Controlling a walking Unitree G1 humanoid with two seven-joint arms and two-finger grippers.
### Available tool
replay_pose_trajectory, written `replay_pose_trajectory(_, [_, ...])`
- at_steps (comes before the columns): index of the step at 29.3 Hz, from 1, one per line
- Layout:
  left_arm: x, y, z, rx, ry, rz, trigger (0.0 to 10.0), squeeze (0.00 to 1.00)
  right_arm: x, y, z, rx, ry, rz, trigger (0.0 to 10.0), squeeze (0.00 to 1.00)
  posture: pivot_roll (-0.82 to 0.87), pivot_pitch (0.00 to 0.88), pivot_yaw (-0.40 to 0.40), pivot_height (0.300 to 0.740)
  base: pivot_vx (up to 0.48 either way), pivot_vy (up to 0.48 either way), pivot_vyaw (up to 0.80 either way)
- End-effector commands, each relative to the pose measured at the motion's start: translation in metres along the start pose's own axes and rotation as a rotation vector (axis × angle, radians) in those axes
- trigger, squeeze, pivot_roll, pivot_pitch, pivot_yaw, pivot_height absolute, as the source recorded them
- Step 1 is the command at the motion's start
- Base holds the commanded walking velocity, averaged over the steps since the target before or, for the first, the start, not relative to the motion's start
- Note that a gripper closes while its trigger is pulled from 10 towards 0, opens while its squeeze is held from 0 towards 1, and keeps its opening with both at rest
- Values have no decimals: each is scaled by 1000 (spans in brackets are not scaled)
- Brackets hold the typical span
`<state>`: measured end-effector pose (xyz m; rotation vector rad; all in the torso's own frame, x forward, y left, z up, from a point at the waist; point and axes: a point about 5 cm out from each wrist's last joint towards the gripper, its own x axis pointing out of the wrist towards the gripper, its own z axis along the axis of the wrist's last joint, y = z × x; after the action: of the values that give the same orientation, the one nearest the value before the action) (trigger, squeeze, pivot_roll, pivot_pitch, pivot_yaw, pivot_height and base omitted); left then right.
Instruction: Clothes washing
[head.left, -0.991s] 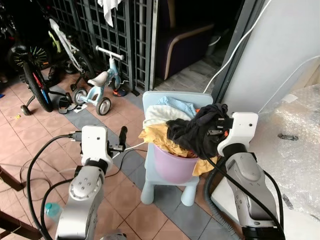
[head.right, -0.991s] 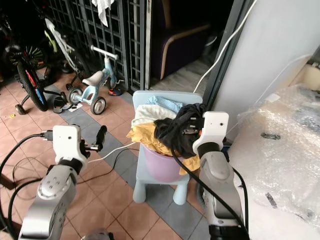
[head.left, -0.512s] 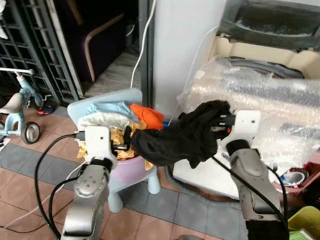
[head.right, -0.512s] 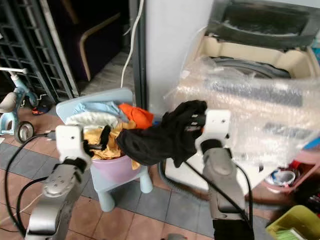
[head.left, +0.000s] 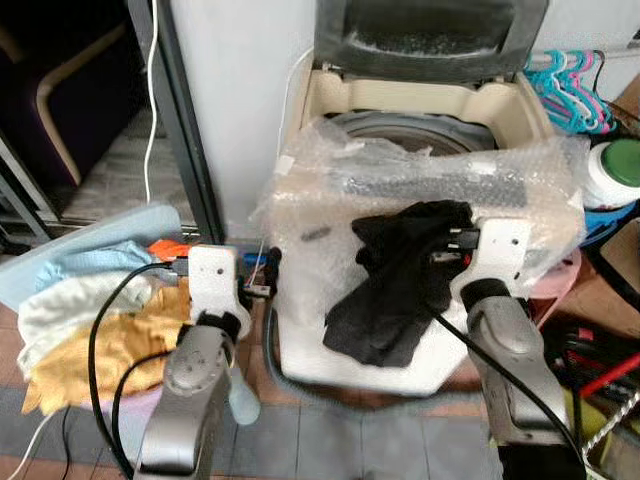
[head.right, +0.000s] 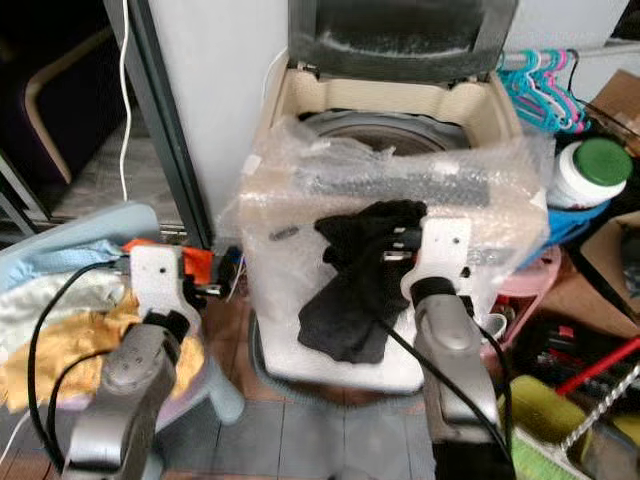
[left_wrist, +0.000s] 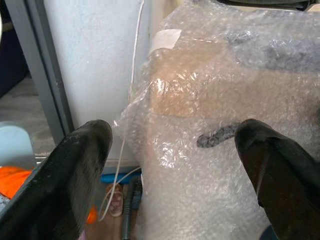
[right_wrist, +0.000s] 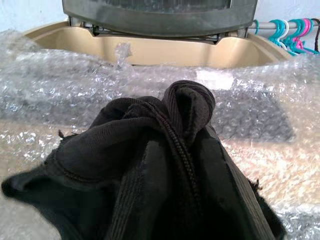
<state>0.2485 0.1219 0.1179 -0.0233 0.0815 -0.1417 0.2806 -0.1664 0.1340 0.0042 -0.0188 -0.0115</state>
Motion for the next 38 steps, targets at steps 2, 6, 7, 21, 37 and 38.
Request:
replay_pose_trajectory(2, [-2,9,-1,10,10,35,10000,0,2,9,6,10,-32,25,10000,0,-18,0,-26,740,0,0,-800])
replay_pose_trajectory(6, [-3,10,-2,-18,15,51,10000,0,7,11,18,-11,-84,74,10000,0,-19,0,-23,740,0,0,0])
replay_pose_trajectory(7, [-3,11,-3,-24,18,57,10000,0,8,11,20,-15,-93,80,10000,0,-19,0,-23,740,0,0,0])
replay_pose_trajectory(21, [-15,32,-10,-22,98,173,10000,0,38,14,57,-83,-245,184,10000,0,9,28,-16,740,106,0,0])
replay_pose_trajectory(37, [-9,24,-11,-22,102,135,10000,0,110,44,189,-174,-544,473,10000,0,23,0,-25,740,401,0,0])
replay_pose_trajectory(38, [-9,24,-11,-23,103,136,10000,0,110,46,191,-184,-551,486,10000,0,24,0,-27,740,326,0,0])
